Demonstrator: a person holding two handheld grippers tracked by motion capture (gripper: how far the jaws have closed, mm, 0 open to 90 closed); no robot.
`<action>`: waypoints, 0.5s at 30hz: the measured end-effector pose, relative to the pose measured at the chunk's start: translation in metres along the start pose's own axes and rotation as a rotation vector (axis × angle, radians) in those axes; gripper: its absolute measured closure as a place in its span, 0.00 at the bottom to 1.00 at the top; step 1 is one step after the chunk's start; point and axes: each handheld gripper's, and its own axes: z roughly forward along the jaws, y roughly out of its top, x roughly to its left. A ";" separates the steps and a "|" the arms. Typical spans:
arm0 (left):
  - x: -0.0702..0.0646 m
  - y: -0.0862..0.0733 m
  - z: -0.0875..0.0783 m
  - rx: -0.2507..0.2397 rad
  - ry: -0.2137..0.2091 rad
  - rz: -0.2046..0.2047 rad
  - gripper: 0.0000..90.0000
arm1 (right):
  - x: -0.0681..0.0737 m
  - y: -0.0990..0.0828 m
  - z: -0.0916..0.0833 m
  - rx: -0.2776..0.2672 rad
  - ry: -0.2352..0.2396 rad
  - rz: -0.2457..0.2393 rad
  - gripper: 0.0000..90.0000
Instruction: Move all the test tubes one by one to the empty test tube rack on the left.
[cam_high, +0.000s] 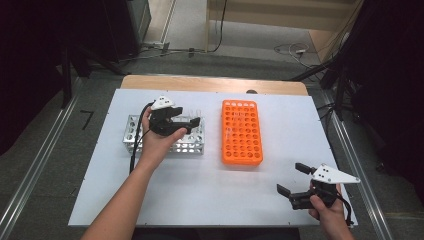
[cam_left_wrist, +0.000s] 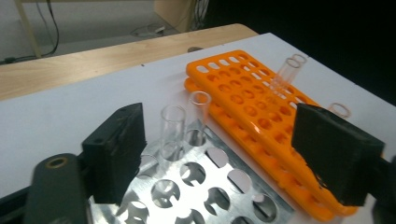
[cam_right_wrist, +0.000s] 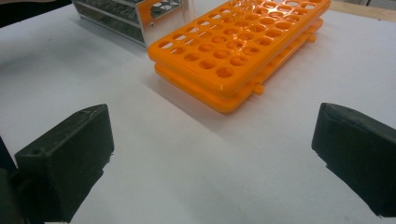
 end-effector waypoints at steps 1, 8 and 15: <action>-0.002 -0.002 -0.003 -0.001 -0.004 0.005 0.12 | 0.000 0.000 0.000 -0.001 0.003 -0.001 0.00; -0.013 -0.014 -0.024 -0.022 -0.035 0.004 0.00 | 0.002 0.004 0.003 0.003 0.015 0.002 0.00; -0.022 -0.029 -0.048 -0.056 -0.053 0.011 0.00 | 0.006 0.008 0.009 0.008 0.024 -0.001 0.00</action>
